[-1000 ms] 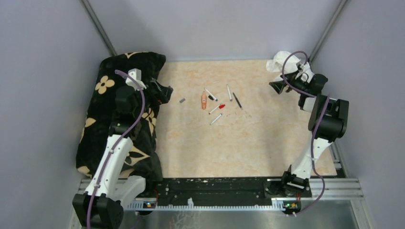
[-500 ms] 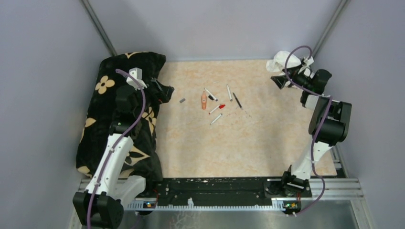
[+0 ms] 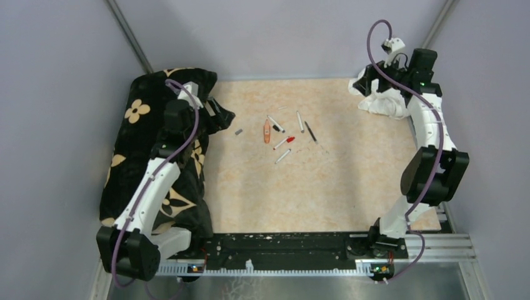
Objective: Insert the pens into the pen caps
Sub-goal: Pick up the pen from the center of the board.
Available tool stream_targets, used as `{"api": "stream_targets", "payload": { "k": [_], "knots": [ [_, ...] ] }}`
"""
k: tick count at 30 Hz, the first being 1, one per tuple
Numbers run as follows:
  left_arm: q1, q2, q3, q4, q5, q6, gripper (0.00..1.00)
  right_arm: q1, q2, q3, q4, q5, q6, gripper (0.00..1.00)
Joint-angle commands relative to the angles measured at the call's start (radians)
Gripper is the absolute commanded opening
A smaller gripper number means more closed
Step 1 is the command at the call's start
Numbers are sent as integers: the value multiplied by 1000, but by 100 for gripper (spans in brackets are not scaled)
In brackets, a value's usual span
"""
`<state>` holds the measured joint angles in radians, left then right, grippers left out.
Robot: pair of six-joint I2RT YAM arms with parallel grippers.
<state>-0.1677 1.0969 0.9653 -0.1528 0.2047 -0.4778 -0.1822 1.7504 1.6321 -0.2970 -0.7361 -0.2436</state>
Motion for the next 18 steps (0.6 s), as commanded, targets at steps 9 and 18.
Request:
{"api": "stream_targets", "payload": {
  "k": [9, 18],
  "knots": [
    [-283, 450, 280, -186, -287, 136, 67, 59, -214, -190, -338, 42, -108, 96],
    [-317, 785, 542, -205, -353, 160, 61, 87, -260, -305, -259, -1, 3, 92]
  ]
}}
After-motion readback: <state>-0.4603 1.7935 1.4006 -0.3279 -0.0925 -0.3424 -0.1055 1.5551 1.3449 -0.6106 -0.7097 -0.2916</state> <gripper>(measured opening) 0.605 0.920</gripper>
